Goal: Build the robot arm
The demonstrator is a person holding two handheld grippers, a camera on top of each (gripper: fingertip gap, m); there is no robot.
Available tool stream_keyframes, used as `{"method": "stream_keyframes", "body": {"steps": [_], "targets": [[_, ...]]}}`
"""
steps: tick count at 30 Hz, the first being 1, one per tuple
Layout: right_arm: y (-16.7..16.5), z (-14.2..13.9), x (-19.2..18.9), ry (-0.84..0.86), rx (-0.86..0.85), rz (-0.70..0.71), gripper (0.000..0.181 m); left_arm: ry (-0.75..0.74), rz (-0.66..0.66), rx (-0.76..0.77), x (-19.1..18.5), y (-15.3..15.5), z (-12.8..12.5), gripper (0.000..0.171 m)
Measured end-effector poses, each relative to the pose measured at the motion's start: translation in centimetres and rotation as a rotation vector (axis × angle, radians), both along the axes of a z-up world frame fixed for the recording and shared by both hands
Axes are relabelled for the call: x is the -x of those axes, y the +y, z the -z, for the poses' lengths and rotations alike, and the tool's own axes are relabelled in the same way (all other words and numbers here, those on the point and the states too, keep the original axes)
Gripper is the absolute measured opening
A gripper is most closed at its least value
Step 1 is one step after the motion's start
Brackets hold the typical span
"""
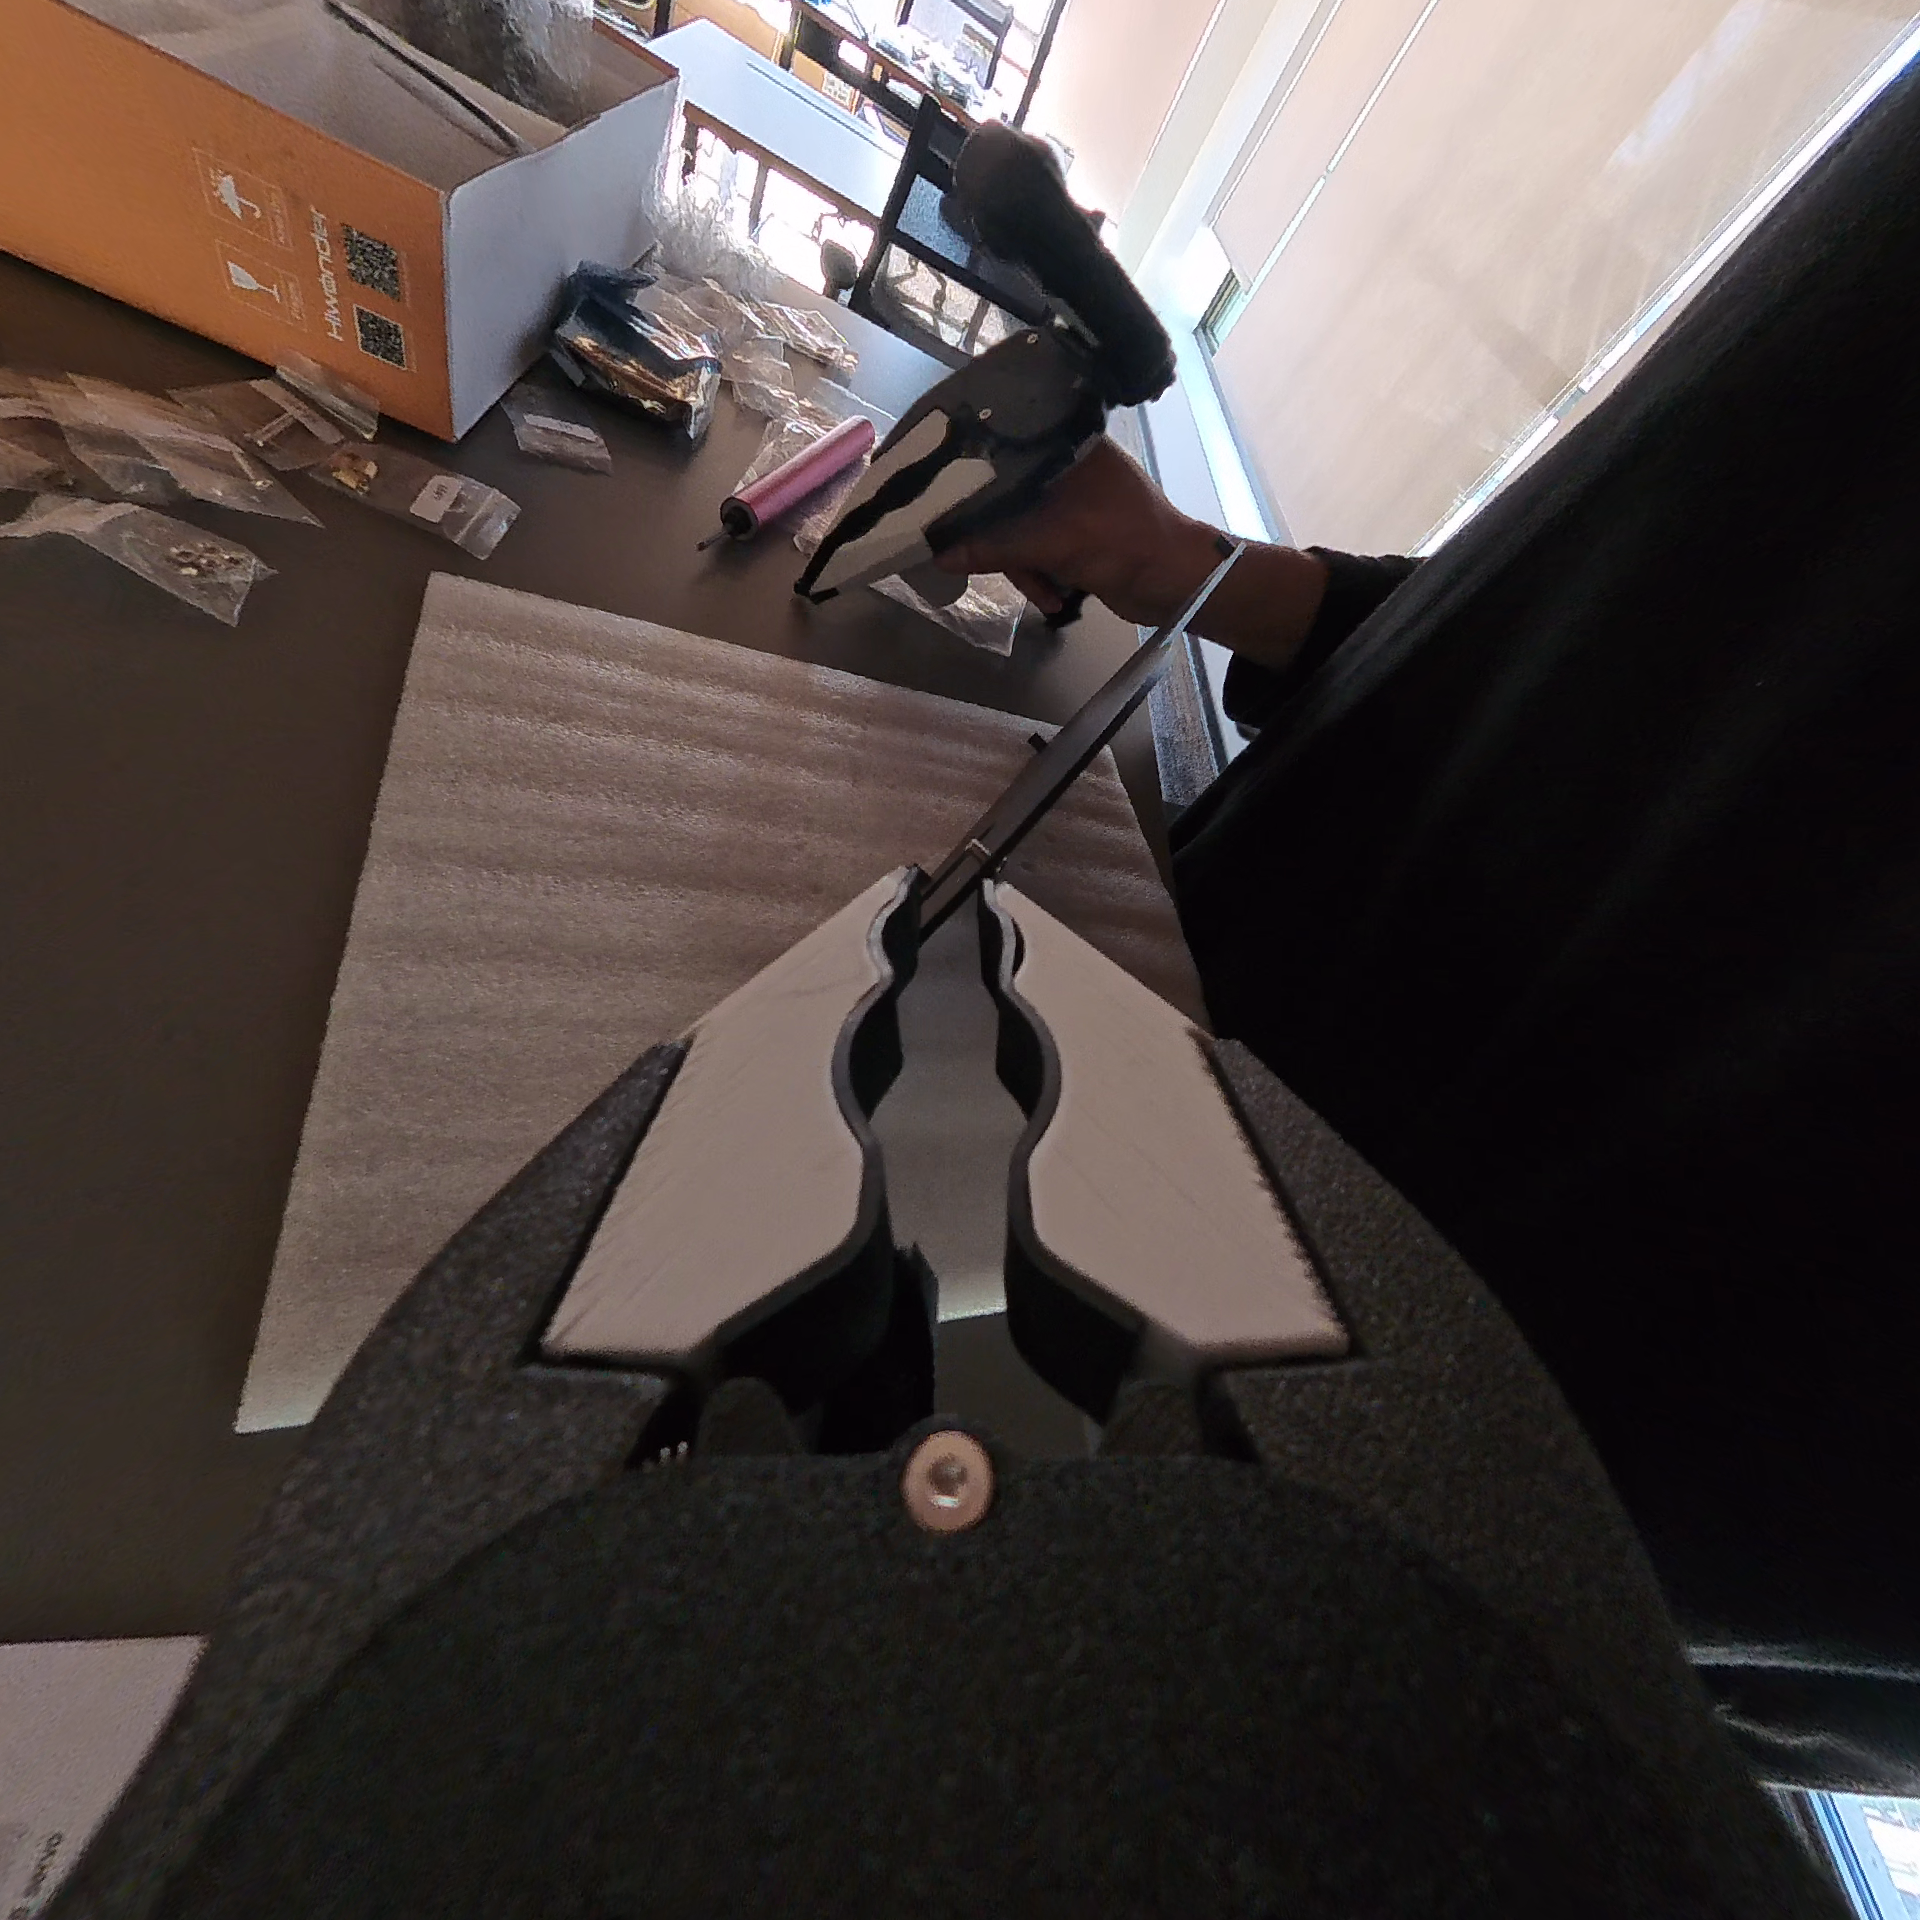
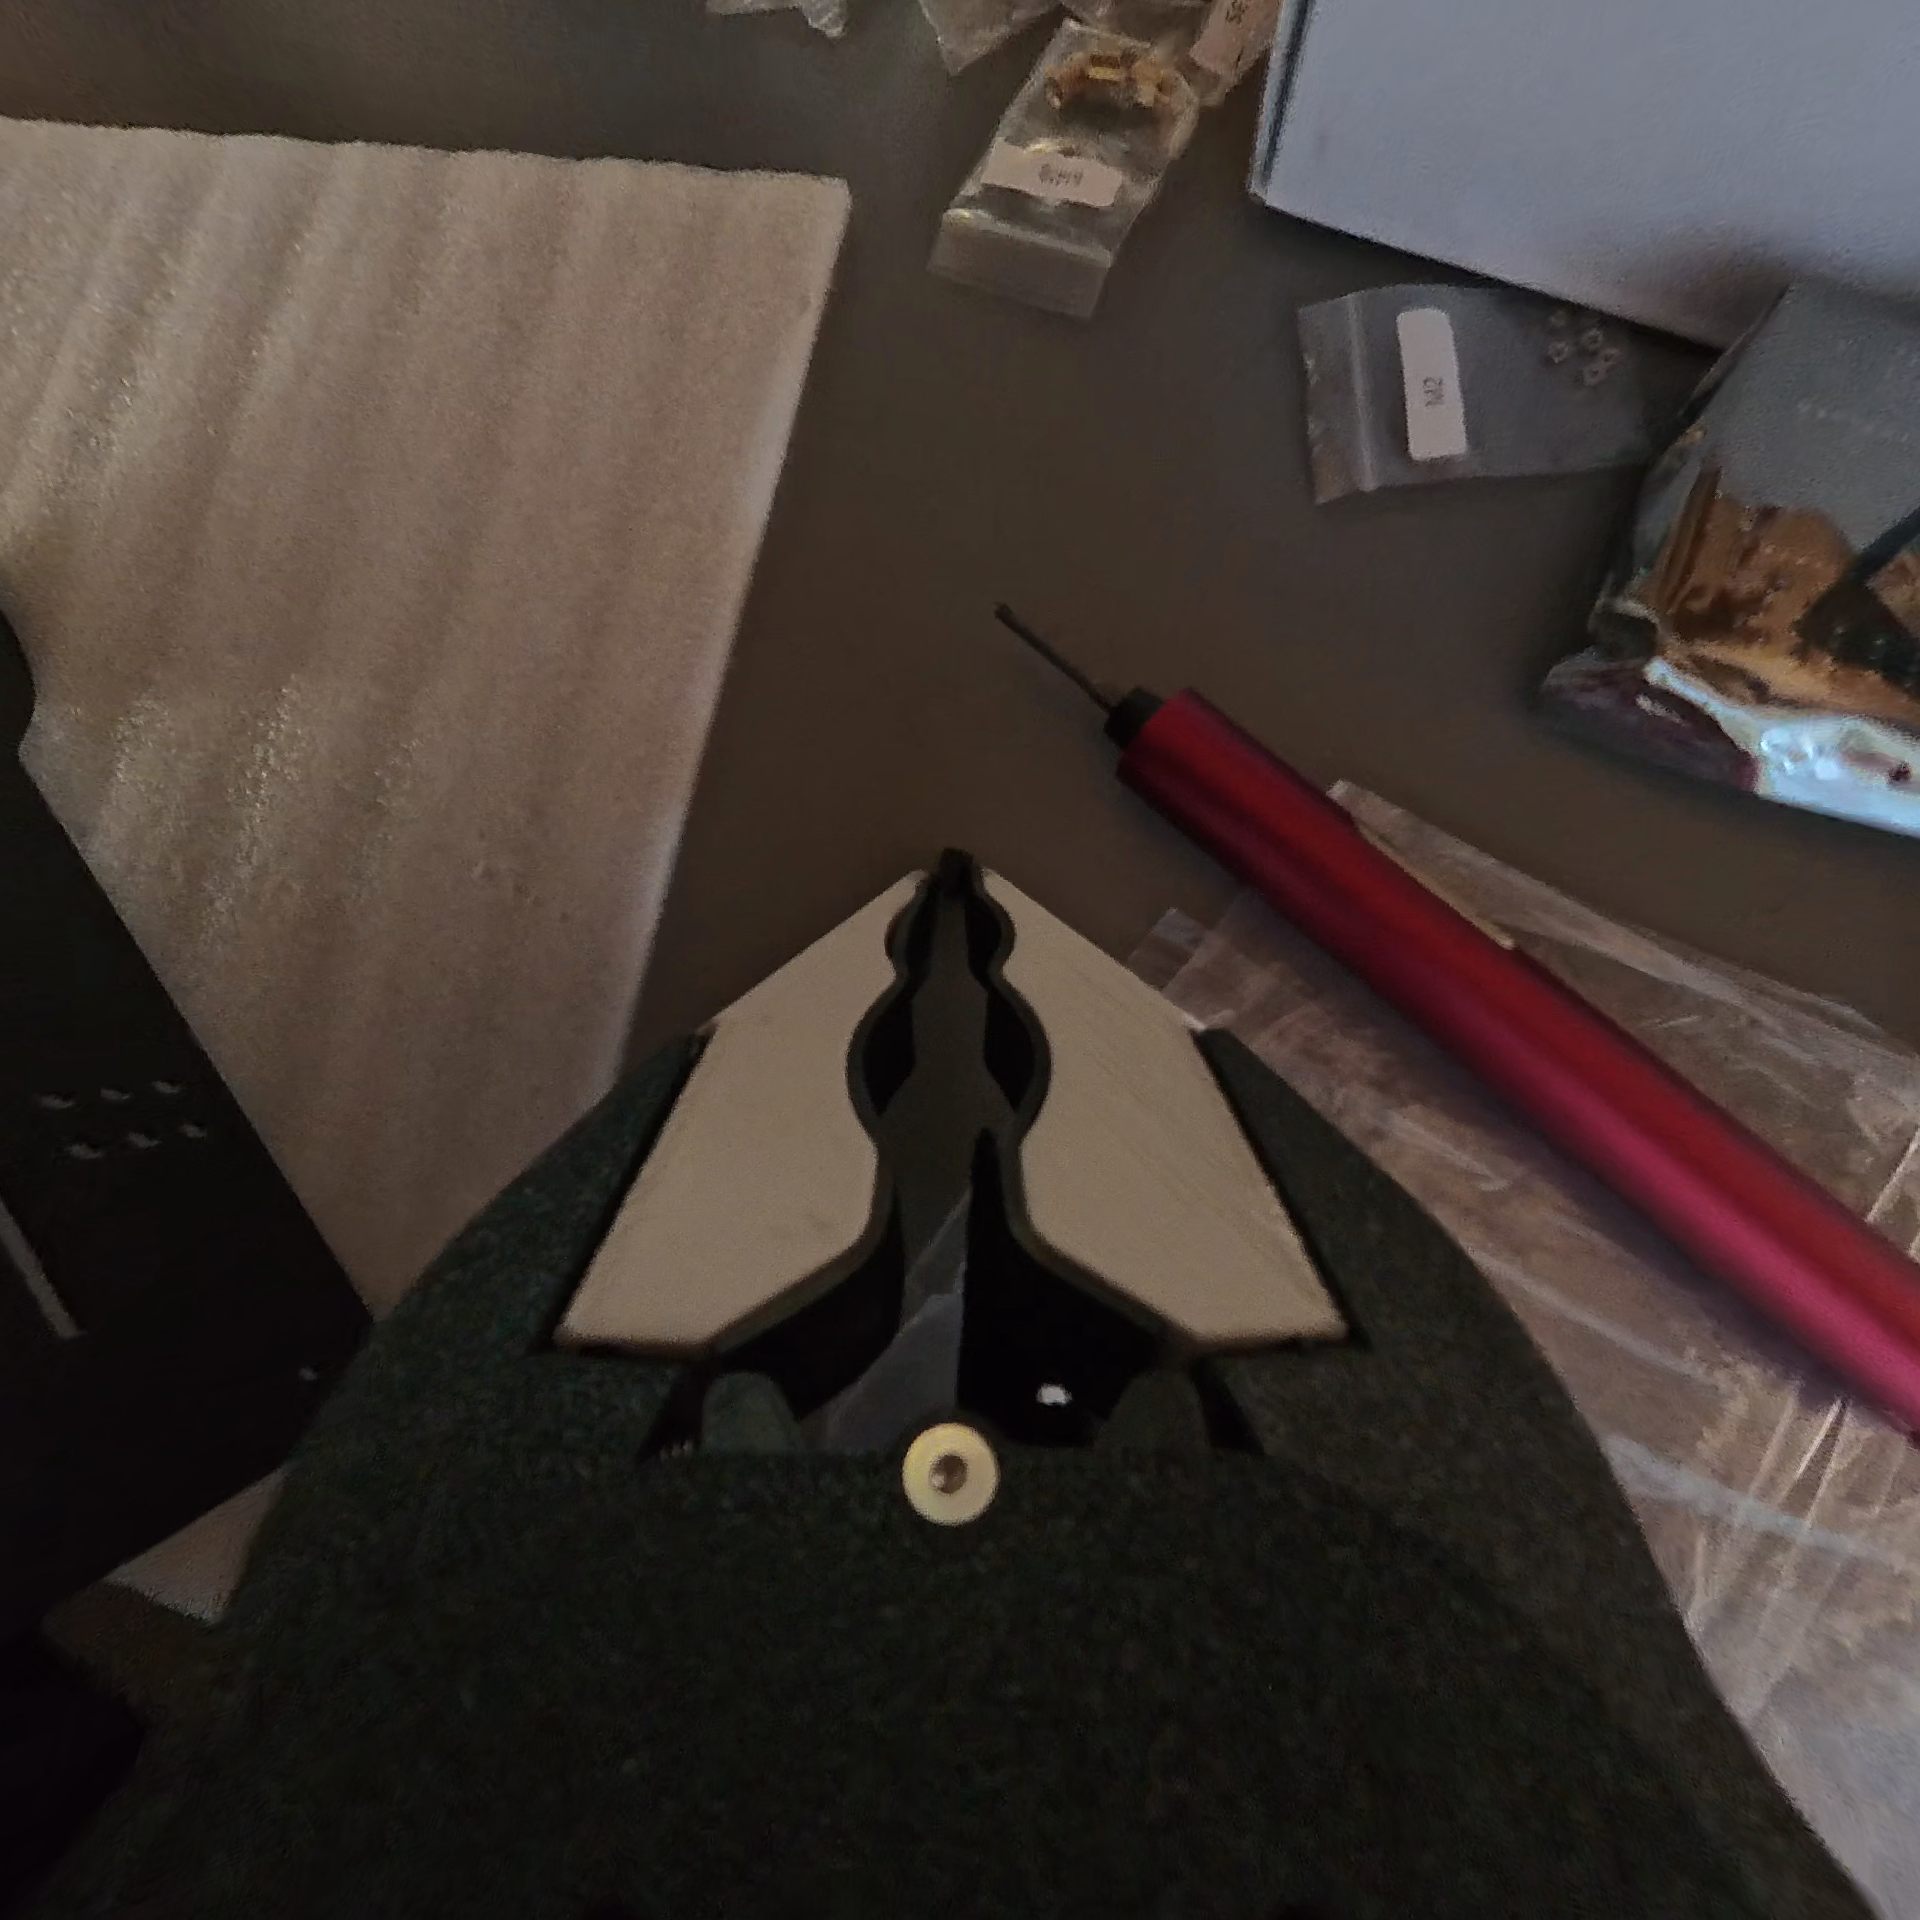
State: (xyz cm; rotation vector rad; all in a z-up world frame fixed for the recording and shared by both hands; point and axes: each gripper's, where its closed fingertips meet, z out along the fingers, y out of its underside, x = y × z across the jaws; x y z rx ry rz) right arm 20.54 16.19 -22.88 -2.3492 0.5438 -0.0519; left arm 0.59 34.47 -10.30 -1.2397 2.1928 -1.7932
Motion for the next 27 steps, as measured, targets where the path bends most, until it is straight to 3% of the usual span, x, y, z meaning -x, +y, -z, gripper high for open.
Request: {"method": "stream_keyframes", "body": {"steps": [3,10,15,19,21,27], "targets": [[1.5,-2.3,1.0,-0.111,-0.045,-0.175,0.004,-0.001,0.003,0.002,0.0,0.0,0.0,0.01],[11.2,-12.5,10.6,-0.379,-0.37,-1.01,0.004,-0.002,0.02,0.024,0.1,0.0,0.0,0.009],[16.5,-14.0,16.8,-0.355,-0.501,-1.458,0.005,0.011,0.041,0.034,0.0,0.0,0.0,0.009],[18.7,-14.0,18.4,-0.389,-0.574,-1.661,0.005,0.025,0.034,0.026,-0.2,0.0,-0.1,0.01],[19.4,-13.9,18.5,-0.495,-0.571,-1.746,0.005,0.034,0.031,0.025,-0.3,0.1,-0.1,0.01],[19.3,-13.9,18.6,-0.608,-0.566,-1.926,0.005,0.046,0.025,0.031,-0.6,0.1,-0.1,0.01]]}}
